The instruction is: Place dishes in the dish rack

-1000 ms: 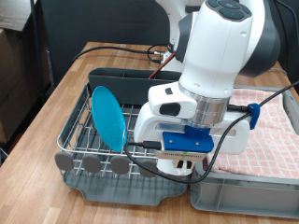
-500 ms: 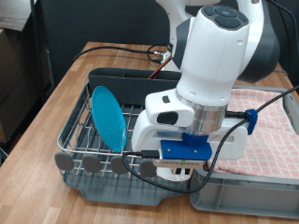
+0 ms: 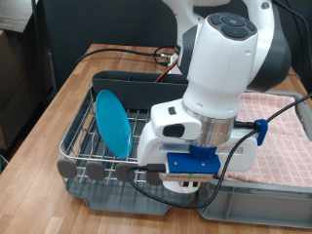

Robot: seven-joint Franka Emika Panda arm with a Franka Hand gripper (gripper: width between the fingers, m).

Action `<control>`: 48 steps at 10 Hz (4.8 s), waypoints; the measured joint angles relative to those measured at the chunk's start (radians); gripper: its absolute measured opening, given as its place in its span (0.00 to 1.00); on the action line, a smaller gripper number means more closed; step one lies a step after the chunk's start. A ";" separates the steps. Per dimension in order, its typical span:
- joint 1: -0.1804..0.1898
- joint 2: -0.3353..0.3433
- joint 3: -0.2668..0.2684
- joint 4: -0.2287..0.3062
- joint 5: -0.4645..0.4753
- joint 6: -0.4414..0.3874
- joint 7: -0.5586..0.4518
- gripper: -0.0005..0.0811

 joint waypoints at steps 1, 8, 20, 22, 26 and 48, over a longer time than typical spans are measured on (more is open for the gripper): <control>-0.002 0.008 0.002 0.013 0.003 -0.013 -0.005 0.10; -0.003 0.034 0.003 0.038 0.007 -0.022 -0.008 0.10; 0.010 -0.004 -0.012 0.094 -0.026 -0.143 -0.023 0.10; 0.009 -0.004 -0.012 0.096 -0.024 -0.144 -0.024 0.10; -0.006 0.011 0.007 0.096 0.014 -0.143 -0.039 0.10; -0.010 0.032 0.017 0.156 0.055 -0.273 -0.095 0.98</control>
